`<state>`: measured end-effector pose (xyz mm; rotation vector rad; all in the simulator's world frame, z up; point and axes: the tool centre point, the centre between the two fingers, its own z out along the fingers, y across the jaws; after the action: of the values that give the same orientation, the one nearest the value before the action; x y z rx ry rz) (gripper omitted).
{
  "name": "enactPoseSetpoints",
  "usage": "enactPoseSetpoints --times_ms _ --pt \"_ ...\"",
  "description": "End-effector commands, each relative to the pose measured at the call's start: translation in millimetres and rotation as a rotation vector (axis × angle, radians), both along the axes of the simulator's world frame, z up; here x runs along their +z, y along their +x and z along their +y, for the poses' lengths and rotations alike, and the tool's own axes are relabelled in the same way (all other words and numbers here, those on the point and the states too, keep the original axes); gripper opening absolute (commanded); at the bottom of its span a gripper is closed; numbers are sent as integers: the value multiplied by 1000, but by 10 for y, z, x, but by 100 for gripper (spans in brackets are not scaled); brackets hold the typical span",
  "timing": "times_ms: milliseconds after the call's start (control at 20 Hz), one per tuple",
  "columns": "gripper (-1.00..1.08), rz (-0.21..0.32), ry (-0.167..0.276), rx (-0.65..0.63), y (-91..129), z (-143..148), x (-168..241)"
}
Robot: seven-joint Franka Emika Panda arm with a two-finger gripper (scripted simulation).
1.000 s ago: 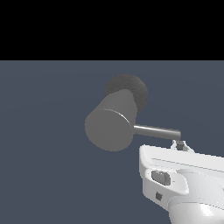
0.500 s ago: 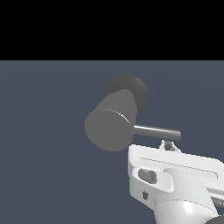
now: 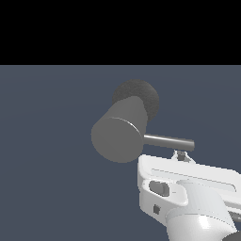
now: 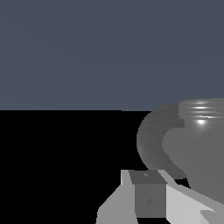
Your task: Turn on the faucet by rotating a designated handle.
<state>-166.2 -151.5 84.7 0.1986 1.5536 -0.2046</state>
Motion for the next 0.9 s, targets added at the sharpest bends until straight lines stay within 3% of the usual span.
enactPoseSetpoints --times_ms 0,850 --pt "-100 0 0 0 -3 -8 72" --pt "-100 6 5 -3 -31 -53 536"
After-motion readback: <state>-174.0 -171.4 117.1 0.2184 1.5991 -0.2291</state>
